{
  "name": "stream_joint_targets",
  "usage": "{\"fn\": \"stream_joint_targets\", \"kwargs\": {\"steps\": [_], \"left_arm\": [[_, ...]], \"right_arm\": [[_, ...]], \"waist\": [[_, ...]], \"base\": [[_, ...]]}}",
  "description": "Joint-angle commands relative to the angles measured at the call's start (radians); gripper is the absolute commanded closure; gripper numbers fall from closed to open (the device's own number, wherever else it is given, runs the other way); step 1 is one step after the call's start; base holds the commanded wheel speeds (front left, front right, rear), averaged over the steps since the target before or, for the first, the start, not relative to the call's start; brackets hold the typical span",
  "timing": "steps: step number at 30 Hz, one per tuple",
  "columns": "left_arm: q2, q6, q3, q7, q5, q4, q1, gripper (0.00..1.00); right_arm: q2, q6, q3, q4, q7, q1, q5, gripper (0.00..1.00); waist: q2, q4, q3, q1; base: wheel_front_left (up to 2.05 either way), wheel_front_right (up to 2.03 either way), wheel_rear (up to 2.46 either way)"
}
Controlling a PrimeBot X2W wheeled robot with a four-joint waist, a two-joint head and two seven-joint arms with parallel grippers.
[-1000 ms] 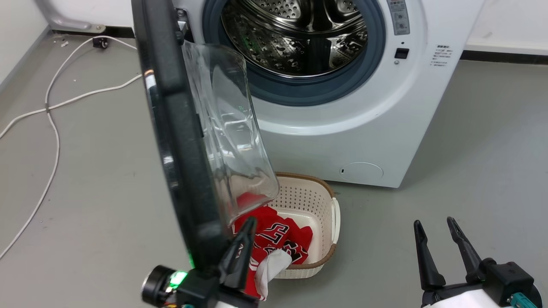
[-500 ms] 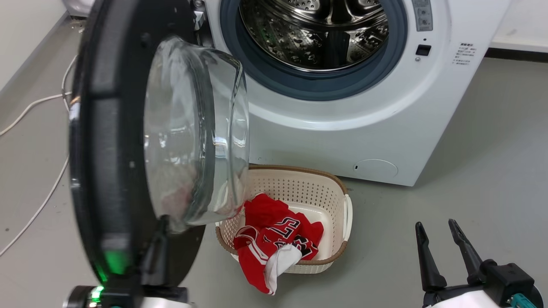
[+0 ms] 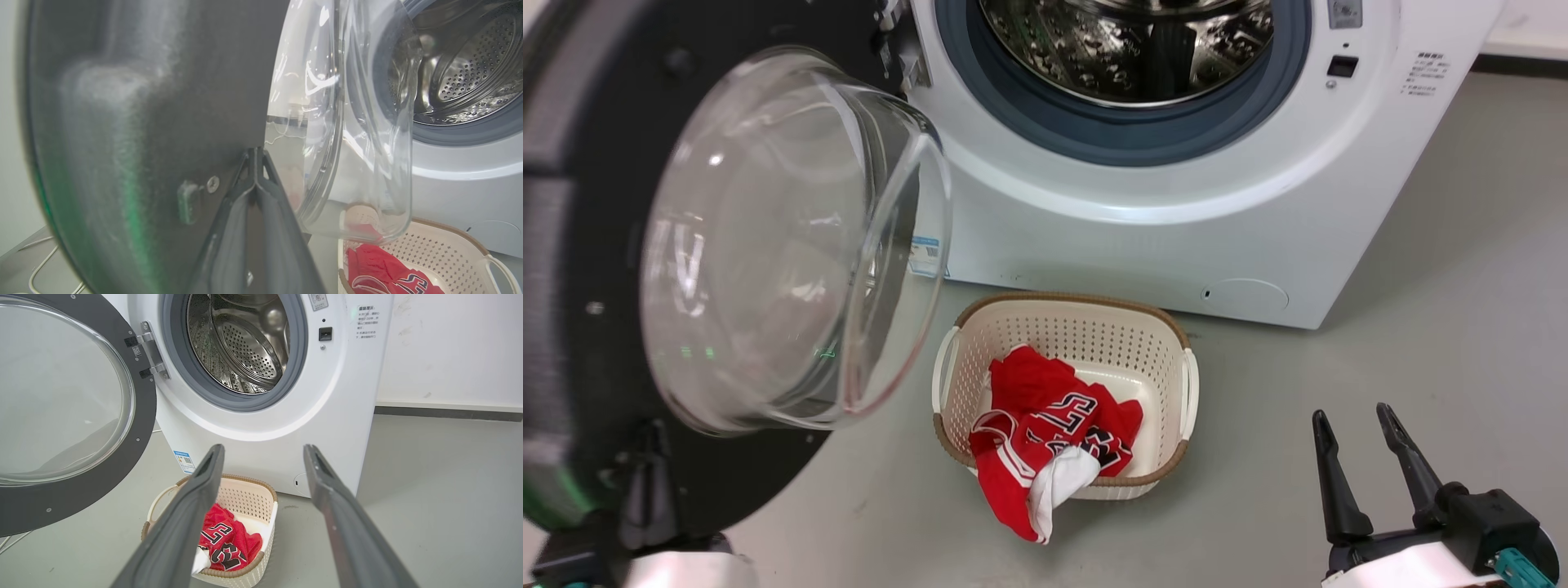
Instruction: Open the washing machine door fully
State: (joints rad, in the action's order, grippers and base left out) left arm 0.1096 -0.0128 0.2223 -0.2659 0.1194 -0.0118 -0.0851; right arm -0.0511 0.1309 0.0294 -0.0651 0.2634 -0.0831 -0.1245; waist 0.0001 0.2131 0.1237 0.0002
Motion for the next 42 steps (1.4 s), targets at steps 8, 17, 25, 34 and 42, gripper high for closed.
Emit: {"fn": "stream_joint_targets", "kwargs": {"steps": [8, 17, 25, 34, 42], "left_arm": [[0.011, 0.018, 0.159, 0.002, 0.007, -0.068, 0.078, 1.00], [0.064, 0.064, 0.281, 0.002, -0.020, -0.171, 0.189, 1.00], [0.100, 0.076, 0.328, 0.003, -0.037, -0.253, 0.254, 1.00], [0.153, 0.079, 0.413, 0.003, -0.021, -0.365, 0.330, 1.00], [0.173, 0.091, 0.440, 0.002, -0.039, -0.419, 0.366, 1.00]], "right_arm": [[0.002, 0.000, -0.004, 0.009, 0.002, 0.027, 0.017, 0.00], [0.002, 0.000, 0.005, 0.002, 0.002, 0.051, 0.030, 0.00], [0.002, 0.000, -0.002, 0.012, 0.002, 0.066, 0.040, 0.00], [0.002, 0.000, -0.007, 0.015, 0.002, 0.082, 0.053, 0.00], [0.002, 0.000, -0.002, 0.009, 0.002, 0.083, 0.055, 0.00]], "waist": [[-0.0001, 0.001, 0.050, -0.0002], [-0.0001, -0.006, 0.074, -0.0002], [-0.0001, -0.017, 0.101, -0.0002], [-0.0001, -0.037, 0.126, -0.0002], [-0.0001, -0.043, 0.124, -0.0002]], "base": [[0.00, 0.00, 0.00], [0.00, 0.00, 0.00], [0.00, 0.00, 0.00], [0.00, 0.00, 0.00], [0.00, 0.00, 0.00]]}}
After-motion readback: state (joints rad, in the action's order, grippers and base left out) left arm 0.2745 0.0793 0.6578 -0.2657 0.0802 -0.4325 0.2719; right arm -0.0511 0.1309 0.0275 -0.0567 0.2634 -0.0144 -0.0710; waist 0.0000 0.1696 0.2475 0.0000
